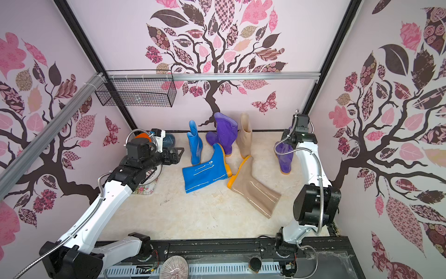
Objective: Match and arrange rain boots in pairs
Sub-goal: Place the rain boot at the corner of the board.
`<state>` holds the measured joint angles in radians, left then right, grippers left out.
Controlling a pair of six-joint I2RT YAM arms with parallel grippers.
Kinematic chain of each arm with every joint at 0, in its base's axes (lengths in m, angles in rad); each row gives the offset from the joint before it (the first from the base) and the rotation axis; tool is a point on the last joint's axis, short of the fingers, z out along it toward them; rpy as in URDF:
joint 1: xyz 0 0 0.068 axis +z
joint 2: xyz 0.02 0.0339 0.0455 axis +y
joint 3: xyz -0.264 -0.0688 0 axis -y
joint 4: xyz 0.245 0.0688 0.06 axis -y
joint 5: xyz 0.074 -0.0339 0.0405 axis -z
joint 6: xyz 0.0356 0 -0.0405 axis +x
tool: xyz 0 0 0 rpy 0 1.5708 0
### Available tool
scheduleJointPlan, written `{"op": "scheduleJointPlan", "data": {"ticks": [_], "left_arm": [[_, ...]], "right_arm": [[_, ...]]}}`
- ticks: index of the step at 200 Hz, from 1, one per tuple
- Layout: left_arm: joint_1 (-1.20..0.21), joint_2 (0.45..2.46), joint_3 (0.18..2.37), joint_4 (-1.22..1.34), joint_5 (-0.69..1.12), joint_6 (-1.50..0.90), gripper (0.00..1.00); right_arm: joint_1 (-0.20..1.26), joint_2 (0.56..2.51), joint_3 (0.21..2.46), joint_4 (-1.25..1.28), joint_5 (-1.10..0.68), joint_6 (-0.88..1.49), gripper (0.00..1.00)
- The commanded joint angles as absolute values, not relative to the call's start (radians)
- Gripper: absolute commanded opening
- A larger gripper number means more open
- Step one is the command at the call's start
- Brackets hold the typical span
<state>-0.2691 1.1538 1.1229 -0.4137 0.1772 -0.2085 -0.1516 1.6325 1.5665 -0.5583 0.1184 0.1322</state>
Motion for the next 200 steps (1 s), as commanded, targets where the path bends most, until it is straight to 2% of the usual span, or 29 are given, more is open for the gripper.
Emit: {"op": "scheduleJointPlan", "data": {"ticks": [1, 12, 39, 79, 112, 138, 171, 200], "left_arm": [[-0.272, 1.143, 1.175, -0.409, 0.170, -0.203, 0.95], [-0.272, 1.138, 1.175, -0.412, 0.169, -0.201, 0.95], [-0.272, 1.130, 1.169, -0.418, 0.170, -0.200, 0.95], [-0.272, 1.126, 1.167, -0.429, 0.174, -0.198, 0.95], [-0.272, 1.132, 1.174, -0.438, 0.178, -0.204, 0.95], [-0.272, 1.145, 1.188, -0.442, 0.176, -0.206, 0.95], [-0.272, 1.162, 1.207, -0.441, 0.182, -0.215, 0.95], [-0.272, 1.177, 1.217, -0.445, 0.185, -0.221, 0.95]], "right_arm": [[-0.151, 1.649, 1.611, -0.545, 0.148, 0.123, 0.67], [-0.151, 1.629, 1.612, -0.538, 0.170, 0.115, 0.78], [-0.150, 1.589, 1.634, -0.525, 0.160, 0.083, 0.90], [-0.151, 1.570, 1.708, -0.562, 0.146, 0.044, 0.99], [-0.147, 1.513, 1.729, -0.543, 0.128, 0.034, 1.00], [-0.116, 1.493, 1.790, -0.571, -0.021, 0.039, 1.00], [0.086, 1.577, 1.918, -0.650, -0.036, -0.064, 0.99], [0.196, 1.730, 2.066, -0.705, -0.055, -0.100, 0.94]]}}
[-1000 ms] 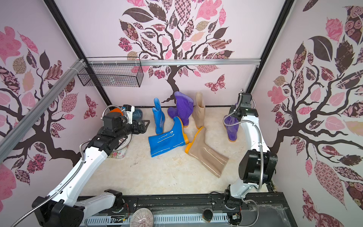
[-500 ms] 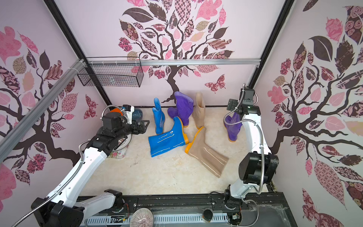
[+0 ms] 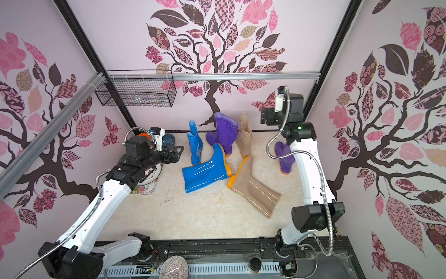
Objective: Match and arrange rain boots in pairs
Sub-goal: Pick up the rain boot at the center of the board.
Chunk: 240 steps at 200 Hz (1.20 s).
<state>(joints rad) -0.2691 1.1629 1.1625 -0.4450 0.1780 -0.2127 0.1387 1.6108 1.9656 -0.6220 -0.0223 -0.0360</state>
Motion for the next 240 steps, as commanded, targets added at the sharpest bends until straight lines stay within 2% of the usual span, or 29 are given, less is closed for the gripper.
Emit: {"op": "scheduleJointPlan", "data": {"ticks": [1, 46, 81, 164, 240], "left_arm": [[-0.272, 1.178, 1.217, -0.446, 0.185, -0.221, 0.95], [-0.272, 1.188, 1.214, -0.457, 0.167, -0.219, 0.95], [-0.272, 1.191, 1.217, -0.466, 0.157, -0.215, 0.95], [-0.272, 1.196, 1.224, -0.491, 0.145, -0.203, 0.95], [-0.272, 1.196, 1.225, -0.502, 0.138, -0.194, 0.95]], "right_arm": [[0.199, 1.737, 2.074, -0.708, -0.057, -0.103, 0.94], [0.293, 1.985, 2.340, -0.769, -0.095, -0.161, 0.92], [0.310, 2.131, 2.479, -0.809, -0.132, -0.172, 0.84], [0.342, 2.222, 2.483, -0.761, -0.183, -0.207, 0.78], [0.346, 2.293, 2.503, -0.745, -0.108, -0.230, 0.79]]}}
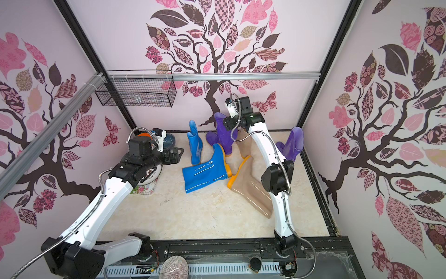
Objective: Match and arrange rain boots in pairs
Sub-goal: Pick up the rain boot at the center of the board.
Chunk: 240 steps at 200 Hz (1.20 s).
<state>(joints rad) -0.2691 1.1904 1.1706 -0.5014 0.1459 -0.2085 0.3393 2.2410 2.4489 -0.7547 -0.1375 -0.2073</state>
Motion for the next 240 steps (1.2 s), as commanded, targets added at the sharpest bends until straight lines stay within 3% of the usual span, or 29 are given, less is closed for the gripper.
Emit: {"op": "scheduleJointPlan", "data": {"ticks": [1, 14, 36, 84, 122, 153, 240], "left_arm": [[-0.272, 1.196, 1.225, -0.502, 0.138, -0.193, 0.95], [-0.272, 1.197, 1.225, -0.503, 0.139, -0.193, 0.95], [-0.272, 1.205, 1.234, -0.504, 0.141, -0.191, 0.95], [-0.272, 1.214, 1.238, -0.502, 0.146, -0.187, 0.95], [-0.273, 1.215, 1.235, -0.501, 0.150, -0.186, 0.95], [-0.272, 1.205, 1.221, -0.497, 0.143, -0.187, 0.95], [-0.272, 1.178, 1.190, -0.481, 0.137, -0.193, 0.95]], "right_arm": [[0.347, 2.295, 2.505, -0.748, -0.108, -0.231, 0.79], [0.347, 2.310, 2.514, -0.757, -0.103, -0.229, 0.78], [0.347, 2.321, 2.513, -0.771, -0.127, -0.224, 0.68], [0.357, 2.304, 2.513, -0.779, -0.155, -0.229, 0.30], [0.359, 2.291, 2.515, -0.778, -0.214, -0.226, 0.08], [0.359, 2.276, 2.538, -0.756, -0.245, -0.167, 0.00], [0.383, 2.197, 2.598, -0.604, -0.194, 0.003, 0.00]]}}
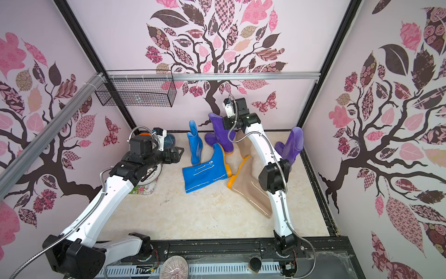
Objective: Match and arrange rain boots in pairs
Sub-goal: Pick up the rain boot at the center of the board, then pair a pair of rain boots at the corner of the board.
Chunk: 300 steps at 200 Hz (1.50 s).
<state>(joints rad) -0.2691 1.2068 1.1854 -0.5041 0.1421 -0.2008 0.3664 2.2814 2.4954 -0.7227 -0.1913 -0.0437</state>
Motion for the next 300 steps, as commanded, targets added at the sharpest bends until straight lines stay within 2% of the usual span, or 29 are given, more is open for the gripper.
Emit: {"op": "scheduleJointPlan", "data": {"ticks": [1, 61, 191, 300], "left_arm": [[-0.272, 1.178, 1.190, -0.481, 0.137, -0.192, 0.95], [-0.272, 1.167, 1.184, -0.475, 0.143, -0.201, 0.95], [-0.272, 1.147, 1.166, -0.446, 0.165, -0.242, 0.95], [-0.272, 1.143, 1.166, -0.422, 0.184, -0.262, 0.94]], "right_arm": [[0.383, 2.197, 2.599, -0.604, -0.194, 0.004, 0.00], [0.389, 2.121, 2.601, -0.614, -0.146, 0.065, 0.00], [0.397, 1.860, 2.532, -0.736, -0.187, 0.167, 0.00], [0.399, 1.488, 2.127, -0.806, -0.214, 0.196, 0.00]]}}
